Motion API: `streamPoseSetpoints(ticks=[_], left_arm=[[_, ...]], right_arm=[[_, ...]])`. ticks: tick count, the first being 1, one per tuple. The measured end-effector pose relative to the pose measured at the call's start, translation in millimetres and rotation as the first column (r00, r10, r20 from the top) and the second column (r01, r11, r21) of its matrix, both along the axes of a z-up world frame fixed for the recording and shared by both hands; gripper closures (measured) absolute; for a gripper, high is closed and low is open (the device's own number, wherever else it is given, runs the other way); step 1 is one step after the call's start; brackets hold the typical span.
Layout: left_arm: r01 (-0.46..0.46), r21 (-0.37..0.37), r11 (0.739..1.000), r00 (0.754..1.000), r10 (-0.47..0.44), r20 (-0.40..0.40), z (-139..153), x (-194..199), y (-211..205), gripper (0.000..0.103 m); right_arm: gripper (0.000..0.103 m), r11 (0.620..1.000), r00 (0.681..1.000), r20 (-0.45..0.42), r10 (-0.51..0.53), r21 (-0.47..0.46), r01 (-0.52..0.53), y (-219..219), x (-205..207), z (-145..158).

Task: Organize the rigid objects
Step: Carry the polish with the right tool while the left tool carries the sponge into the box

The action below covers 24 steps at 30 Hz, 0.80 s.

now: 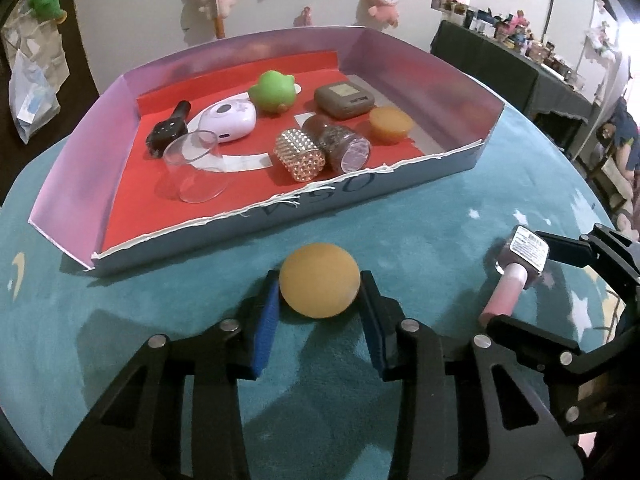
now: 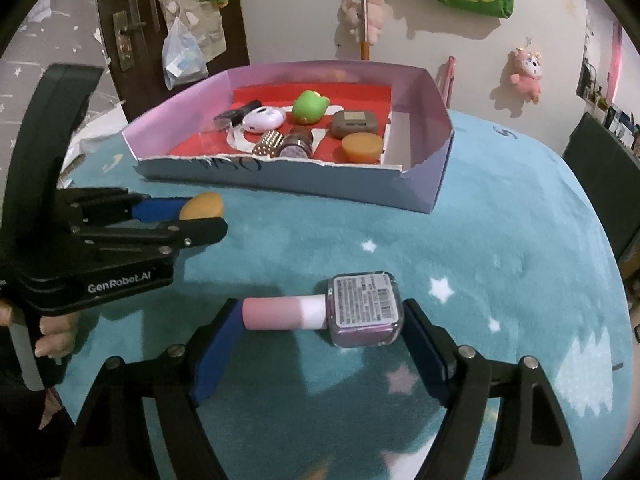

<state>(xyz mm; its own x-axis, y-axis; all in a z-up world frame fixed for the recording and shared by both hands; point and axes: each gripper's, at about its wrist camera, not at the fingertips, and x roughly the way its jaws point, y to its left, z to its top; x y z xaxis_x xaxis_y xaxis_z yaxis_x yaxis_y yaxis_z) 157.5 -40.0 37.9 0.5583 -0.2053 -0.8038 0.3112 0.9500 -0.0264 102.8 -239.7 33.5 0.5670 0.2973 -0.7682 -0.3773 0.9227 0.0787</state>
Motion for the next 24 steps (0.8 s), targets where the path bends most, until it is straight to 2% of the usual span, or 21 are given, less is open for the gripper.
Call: streamPoseSetpoints(ticks=[3, 11, 17, 21, 24], left_arm=[[0.006, -0.024, 1.000, 1.000, -0.006, -0.005, 3, -3, 3, 0.067], [0.039, -0.060, 0.997, 0.998, -0.037, 0.044, 23, -29, 11, 0.067], [0.046, -0.066, 0.997, 0.999, -0.046, 0.009, 15, -45, 15, 0.067], [0.023, -0.043, 0.999, 0.999, -0.024, -0.030, 1, -47, 17, 0.067], [0.020, -0.044, 0.999, 1.000, -0.021, -0.018, 0, -48, 19, 0.067]], right_arm=[[0.022, 1.000, 1.000, 0.004, -0.002, 0.013, 0.001, -1, -1, 2], [0.023, 1.000, 1.000, 0.003, 0.006, 0.019, -0.006, 1, -6, 4], [0.022, 1.000, 1.000, -0.018, 0.023, -0.009, -0.023, 6, -14, 0], [0.022, 1.000, 0.999, -0.027, 0.020, -0.017, -0.021, 6, -13, -2], [0.022, 1.000, 0.999, -0.031, 0.018, -0.019, -0.019, 8, -13, -3]])
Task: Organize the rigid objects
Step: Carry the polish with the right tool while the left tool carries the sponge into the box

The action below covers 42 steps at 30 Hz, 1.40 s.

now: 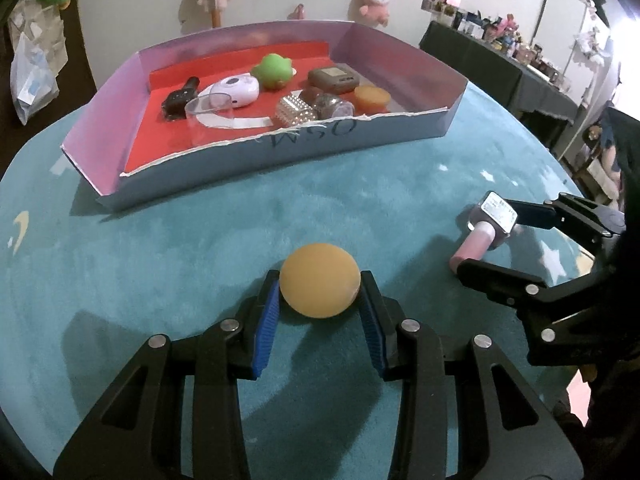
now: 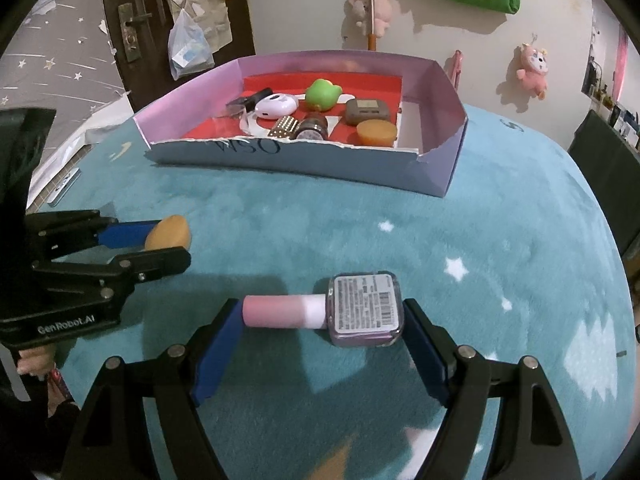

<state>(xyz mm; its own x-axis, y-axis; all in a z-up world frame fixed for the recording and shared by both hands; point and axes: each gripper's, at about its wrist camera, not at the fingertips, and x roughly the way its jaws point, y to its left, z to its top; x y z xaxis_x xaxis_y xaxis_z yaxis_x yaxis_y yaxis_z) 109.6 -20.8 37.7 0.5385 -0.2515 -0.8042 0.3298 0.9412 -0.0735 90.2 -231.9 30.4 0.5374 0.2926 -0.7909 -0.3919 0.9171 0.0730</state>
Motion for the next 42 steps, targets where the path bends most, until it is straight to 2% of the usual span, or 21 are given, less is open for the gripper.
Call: streamPoseSetpoints(ticks=[3, 5, 6, 15, 19, 21, 24, 25, 26, 38, 42], left_arm=[[0.008, 0.003, 1.000, 1.000, -0.008, 0.005, -1, -1, -1, 0.059], [0.014, 0.001, 1.000, 1.000, -0.014, 0.006, -2, -2, -2, 0.041], [0.009, 0.006, 1.000, 1.000, -0.009, 0.009, -2, -2, -3, 0.038], [-0.024, 0.011, 1.000, 1.000, 0.024, 0.016, -3, 0, 2, 0.038], [-0.024, 0.024, 0.999, 0.999, 0.023, 0.029, -4, -2, 0, 0.038], [-0.024, 0.027, 0.999, 0.999, 0.023, 0.036, -4, -3, 1, 0.042], [-0.031, 0.014, 0.999, 0.999, 0.031, 0.044, -3, -4, 4, 0.057], [-0.028, 0.003, 1.000, 0.999, 0.028, 0.042, -2, -4, 6, 0.066], [-0.027, -0.004, 1.000, 0.999, 0.027, 0.040, -1, -4, 6, 0.067], [-0.013, -0.031, 0.999, 0.999, 0.014, 0.048, 6, -9, 8, 0.067], [-0.021, -0.056, 0.998, 0.996, 0.026, 0.081, 27, -10, 13, 0.067]], right_arm=[[0.021, 1.000, 1.000, -0.004, -0.006, -0.008, 0.006, 1, 0, -1], [0.021, 1.000, 1.000, -0.006, -0.007, -0.013, 0.007, 1, 1, -2], [0.020, 1.000, 1.000, -0.008, -0.008, -0.015, 0.007, 1, 2, -2], [0.019, 1.000, 1.000, -0.009, -0.013, -0.013, 0.013, 3, 5, -2], [0.022, 1.000, 1.000, -0.002, -0.008, -0.023, 0.008, 4, 6, -3], [0.022, 0.999, 1.000, 0.002, -0.003, -0.032, 0.003, 5, 5, -3], [0.022, 1.000, 1.000, 0.004, -0.003, -0.026, 0.003, 3, 5, -3], [0.022, 1.000, 1.000, 0.006, -0.004, -0.022, 0.004, 3, 5, -3], [0.022, 1.000, 1.000, 0.008, -0.004, -0.018, 0.004, 2, 4, -2], [0.023, 1.000, 0.999, 0.038, -0.014, 0.009, 0.014, 2, 2, 5], [0.023, 0.999, 0.997, 0.075, -0.032, 0.044, 0.029, -3, 1, 22]])
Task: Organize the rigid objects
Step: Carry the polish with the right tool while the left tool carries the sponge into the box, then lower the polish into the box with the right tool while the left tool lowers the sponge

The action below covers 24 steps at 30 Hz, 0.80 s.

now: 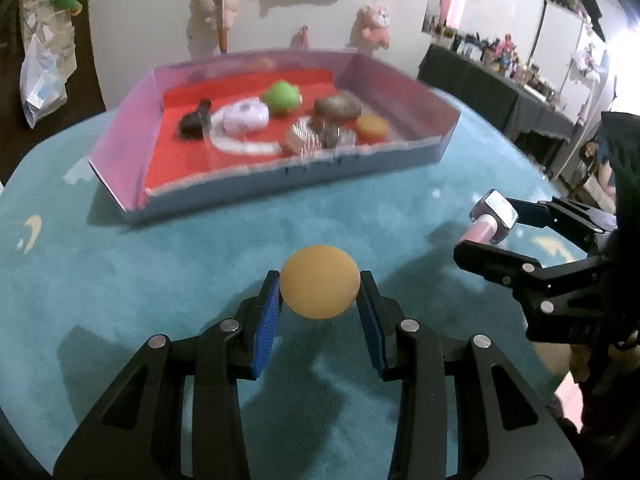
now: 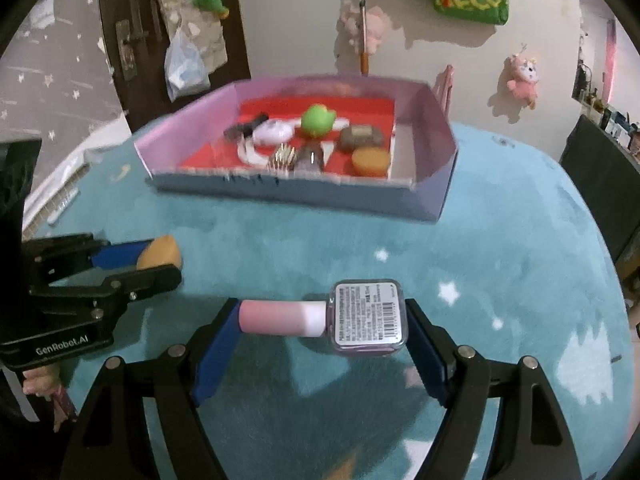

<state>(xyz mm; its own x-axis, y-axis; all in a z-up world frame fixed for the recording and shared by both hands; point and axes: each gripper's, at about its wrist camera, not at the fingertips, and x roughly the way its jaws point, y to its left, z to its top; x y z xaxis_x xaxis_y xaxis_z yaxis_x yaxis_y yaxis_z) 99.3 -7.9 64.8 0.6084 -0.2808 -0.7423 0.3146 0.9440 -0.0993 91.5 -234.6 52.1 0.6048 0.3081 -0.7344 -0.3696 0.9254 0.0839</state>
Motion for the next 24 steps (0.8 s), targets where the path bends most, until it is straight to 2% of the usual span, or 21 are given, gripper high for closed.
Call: streamPoseSetpoints(ticks=[6, 8, 12, 17, 21, 24], left_arm=[[0.024, -0.050, 0.998, 0.998, -0.021, 0.064, 57, 30, 9, 0.067], [0.022, -0.045, 0.999, 0.998, -0.020, 0.056, 69, 49, 10, 0.067], [0.017, -0.021, 1.000, 1.000, -0.016, 0.023, 86, 97, 11, 0.067], [-0.013, 0.055, 0.998, 0.998, 0.017, -0.064, 79, 169, 9, 0.067], [-0.015, 0.068, 0.998, 0.986, 0.026, -0.167, 57, 214, 11, 0.067], [-0.026, 0.086, 0.996, 0.975, 0.044, -0.217, 41, 233, 13, 0.067]], right_arm=[[0.023, 0.998, 0.998, 0.062, 0.007, 0.063, -0.011, 0, 23, 55], [0.023, 0.998, 0.997, 0.081, 0.009, 0.067, -0.014, 5, 38, 71], [0.023, 0.996, 0.998, 0.061, 0.018, 0.086, -0.024, 17, 82, 95], [0.023, 0.999, 1.000, 0.004, 0.016, 0.045, -0.016, 38, 138, 103], [0.023, 1.000, 0.997, -0.076, -0.016, 0.006, 0.017, 52, 186, 89], [0.023, 0.999, 0.990, -0.137, -0.038, 0.003, 0.039, 56, 215, 75]])
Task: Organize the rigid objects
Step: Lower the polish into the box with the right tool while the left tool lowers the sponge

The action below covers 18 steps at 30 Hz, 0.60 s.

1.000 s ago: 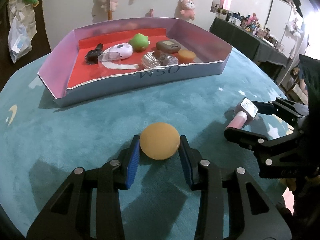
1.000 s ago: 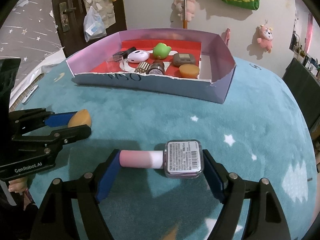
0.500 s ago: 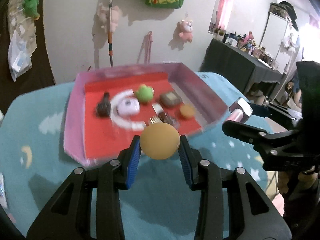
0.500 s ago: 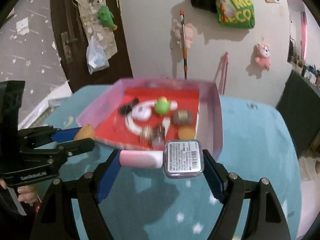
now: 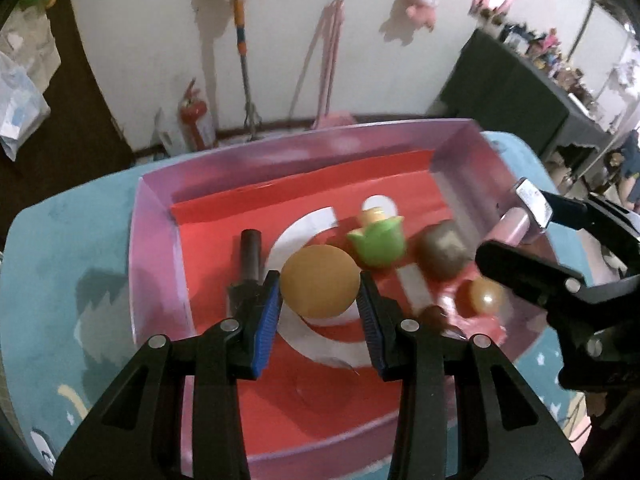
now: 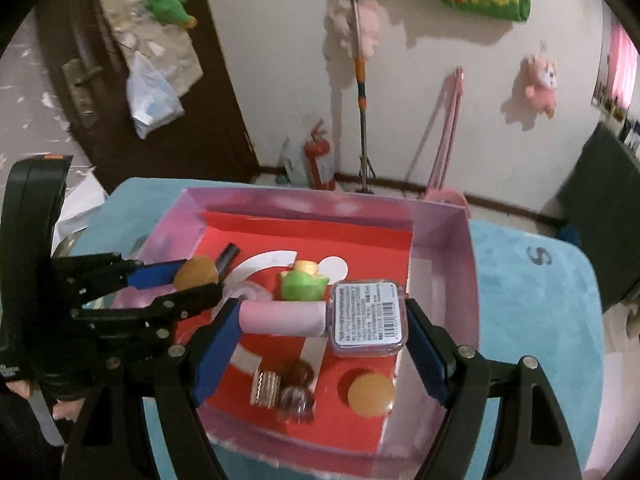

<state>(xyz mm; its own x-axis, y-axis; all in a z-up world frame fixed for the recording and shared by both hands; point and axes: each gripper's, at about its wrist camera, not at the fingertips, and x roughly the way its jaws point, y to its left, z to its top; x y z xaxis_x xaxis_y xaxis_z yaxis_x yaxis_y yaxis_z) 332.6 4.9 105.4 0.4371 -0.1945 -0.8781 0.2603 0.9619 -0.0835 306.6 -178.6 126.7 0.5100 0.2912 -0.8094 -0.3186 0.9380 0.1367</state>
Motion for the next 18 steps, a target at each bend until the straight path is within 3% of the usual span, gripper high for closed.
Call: streamPoseSetpoints(ticks=[8, 18], left_arm=[[0.009, -0.011, 1.000, 1.000, -0.009, -0.020, -13, 34, -3, 0.067], [0.005, 0.019, 1.000, 0.999, -0.004, -0.054, -31, 56, -13, 0.067]], right_arm=[[0.023, 0.998, 0.993, -0.098, -0.061, -0.035, 0.057, 1, 49, -28], [0.023, 0.991, 0.981, -0.151, -0.122, -0.080, 0.111, 2, 75, -46]])
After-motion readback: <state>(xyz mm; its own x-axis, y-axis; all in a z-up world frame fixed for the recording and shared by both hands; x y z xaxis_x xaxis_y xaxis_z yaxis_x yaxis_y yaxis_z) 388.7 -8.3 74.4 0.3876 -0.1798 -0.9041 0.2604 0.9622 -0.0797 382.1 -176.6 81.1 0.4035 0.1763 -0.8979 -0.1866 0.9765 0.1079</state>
